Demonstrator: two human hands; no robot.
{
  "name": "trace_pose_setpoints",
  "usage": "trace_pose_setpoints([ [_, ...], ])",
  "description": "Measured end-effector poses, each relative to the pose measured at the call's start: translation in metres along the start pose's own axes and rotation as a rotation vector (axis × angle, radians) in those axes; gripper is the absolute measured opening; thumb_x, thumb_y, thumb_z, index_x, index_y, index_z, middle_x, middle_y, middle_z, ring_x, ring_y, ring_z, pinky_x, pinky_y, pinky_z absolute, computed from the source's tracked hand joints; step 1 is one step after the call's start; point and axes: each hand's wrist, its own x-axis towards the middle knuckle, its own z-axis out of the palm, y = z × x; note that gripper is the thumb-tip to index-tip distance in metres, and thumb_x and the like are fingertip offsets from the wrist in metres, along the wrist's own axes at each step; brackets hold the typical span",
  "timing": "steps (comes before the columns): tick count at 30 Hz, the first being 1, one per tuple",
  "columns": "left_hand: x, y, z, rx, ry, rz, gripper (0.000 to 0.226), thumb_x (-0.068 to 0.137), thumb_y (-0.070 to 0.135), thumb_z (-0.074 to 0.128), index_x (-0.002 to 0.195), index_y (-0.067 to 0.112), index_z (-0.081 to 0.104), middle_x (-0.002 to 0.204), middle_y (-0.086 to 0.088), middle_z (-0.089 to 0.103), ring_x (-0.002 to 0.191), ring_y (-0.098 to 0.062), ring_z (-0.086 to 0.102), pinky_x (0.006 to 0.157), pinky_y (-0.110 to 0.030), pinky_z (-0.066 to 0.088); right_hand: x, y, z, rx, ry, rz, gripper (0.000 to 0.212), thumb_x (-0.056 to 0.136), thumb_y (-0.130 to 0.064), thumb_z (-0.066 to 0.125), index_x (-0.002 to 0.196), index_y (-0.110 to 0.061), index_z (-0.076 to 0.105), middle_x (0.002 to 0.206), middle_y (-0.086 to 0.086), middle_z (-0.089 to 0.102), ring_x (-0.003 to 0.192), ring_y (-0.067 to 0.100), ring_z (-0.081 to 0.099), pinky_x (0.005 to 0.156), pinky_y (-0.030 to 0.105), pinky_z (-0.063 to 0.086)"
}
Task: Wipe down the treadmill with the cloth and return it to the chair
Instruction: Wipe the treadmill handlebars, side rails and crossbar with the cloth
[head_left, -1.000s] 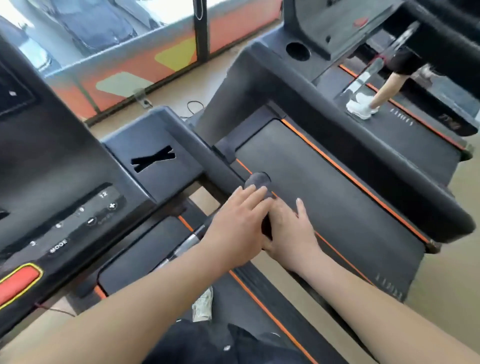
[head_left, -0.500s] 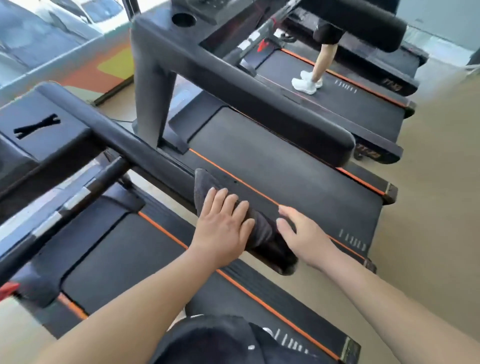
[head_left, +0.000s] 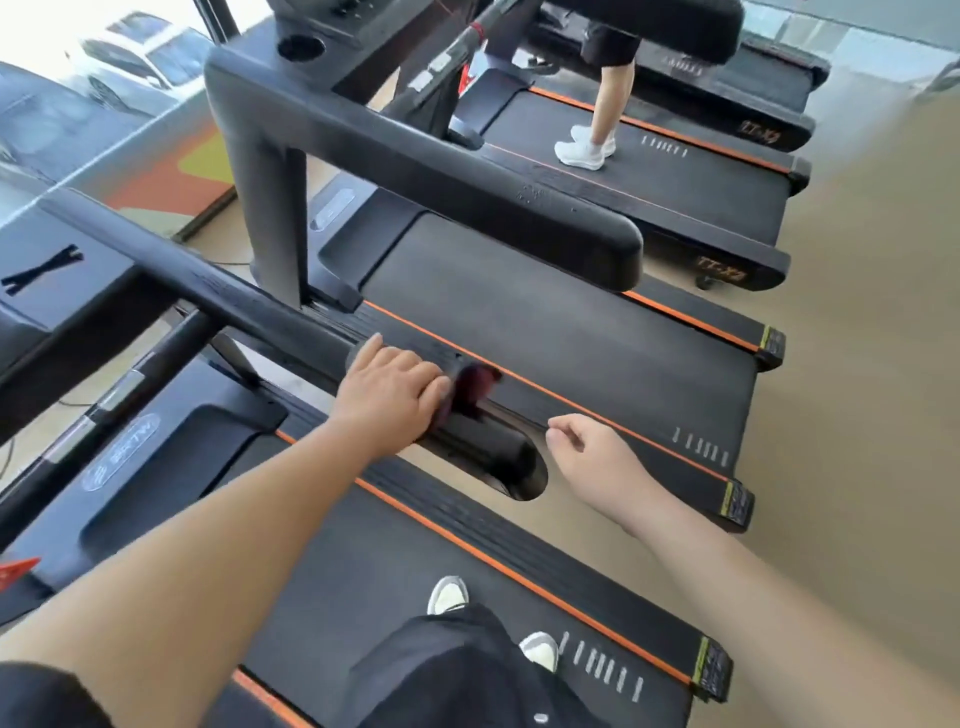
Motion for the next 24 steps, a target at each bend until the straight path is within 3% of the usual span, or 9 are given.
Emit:
trace_pose_setpoints([
  [3, 0.007, -0.004, -0.002, -0.053, 0.009, -0.135, 0.058, 0.095, 0.04, 0.014, 0.101, 0.022, 0.069, 0.111, -0.002, 0.07, 0.118, -0.028, 0.054, 0.12, -0.047, 0.02, 0.009, -0.009, 0.006, 0.032, 0.014, 0.02, 0.029, 0.105, -0.032, 0.045, 0.128, -0.023, 0.061, 0.117, -0.013, 0.061, 0.109, 0.008, 0.054, 0.092, 0.023, 0.036],
  [5, -0.005, 0.028, -0.001, -0.105, 0.042, -0.133, 0.052, 0.097, 0.04, 0.02, 0.1, 0.02, 0.068, 0.111, -0.001, 0.069, 0.118, -0.03, 0.053, 0.121, -0.051, 0.017, 0.016, -0.014, 0.011, 0.052, 0.049, 0.045, 0.026, 0.106, -0.032, 0.043, 0.123, -0.025, 0.062, 0.11, -0.015, 0.059, 0.106, 0.008, 0.052, 0.09, 0.024, 0.036],
  [9, -0.03, 0.084, 0.014, -0.154, 0.143, 0.141, 0.037, 0.099, 0.049, 0.042, 0.104, 0.022, 0.066, 0.104, -0.002, 0.063, 0.107, -0.034, 0.052, 0.118, -0.056, 0.021, 0.033, -0.023, 0.021, 0.055, 0.109, 0.075, 0.029, 0.105, -0.03, 0.042, 0.084, -0.019, 0.058, 0.078, -0.01, 0.056, 0.081, 0.015, 0.051, 0.072, 0.031, 0.038],
  [12, -0.017, 0.067, 0.013, -0.067, 0.073, 0.217, 0.061, 0.092, 0.075, 0.037, 0.108, 0.025, 0.068, 0.1, -0.004, 0.065, 0.102, -0.033, 0.057, 0.119, -0.055, 0.021, 0.039, -0.029, 0.021, 0.073, 0.121, 0.071, 0.036, 0.104, -0.028, 0.041, 0.069, -0.023, 0.047, 0.068, -0.008, 0.048, 0.069, 0.013, 0.045, 0.061, 0.029, 0.033],
  [17, 0.018, 0.046, -0.01, 0.002, -0.112, -0.091, 0.087, 0.082, 0.089, 0.017, 0.098, 0.027, 0.075, 0.098, 0.0, 0.072, 0.109, -0.027, 0.06, 0.12, -0.05, 0.016, 0.038, -0.019, 0.005, 0.115, 0.073, 0.084, 0.027, 0.105, -0.038, 0.042, 0.085, -0.028, 0.057, 0.079, -0.013, 0.055, 0.079, 0.008, 0.051, 0.074, 0.028, 0.042],
  [19, 0.012, 0.065, -0.004, -0.011, -0.112, -0.104, 0.076, 0.086, 0.084, 0.023, 0.089, 0.028, 0.075, 0.091, 0.003, 0.072, 0.099, -0.027, 0.06, 0.112, -0.047, 0.027, 0.037, -0.01, -0.006, 0.135, 0.055, 0.093, 0.027, 0.105, -0.04, 0.042, 0.082, -0.031, 0.054, 0.075, -0.014, 0.051, 0.075, 0.008, 0.049, 0.071, 0.027, 0.041],
  [21, 0.002, 0.09, 0.009, -0.059, -0.021, -0.026, 0.056, 0.091, 0.071, 0.042, 0.075, 0.027, 0.073, 0.077, 0.005, 0.069, 0.08, -0.027, 0.058, 0.097, -0.044, 0.039, 0.037, -0.004, -0.019, 0.161, 0.055, 0.097, 0.027, 0.104, -0.039, 0.043, 0.083, -0.029, 0.056, 0.074, -0.013, 0.052, 0.074, 0.011, 0.049, 0.067, 0.027, 0.039],
  [24, -0.001, 0.127, 0.021, -0.087, -0.071, 0.145, 0.034, 0.094, 0.048, 0.055, 0.07, 0.028, 0.07, 0.069, 0.007, 0.067, 0.067, -0.025, 0.056, 0.071, -0.038, 0.039, 0.035, 0.011, -0.044, 0.185, 0.046, 0.127, 0.026, 0.103, -0.041, 0.044, 0.101, -0.025, 0.064, 0.09, -0.007, 0.063, 0.086, 0.017, 0.058, 0.075, 0.03, 0.045],
])
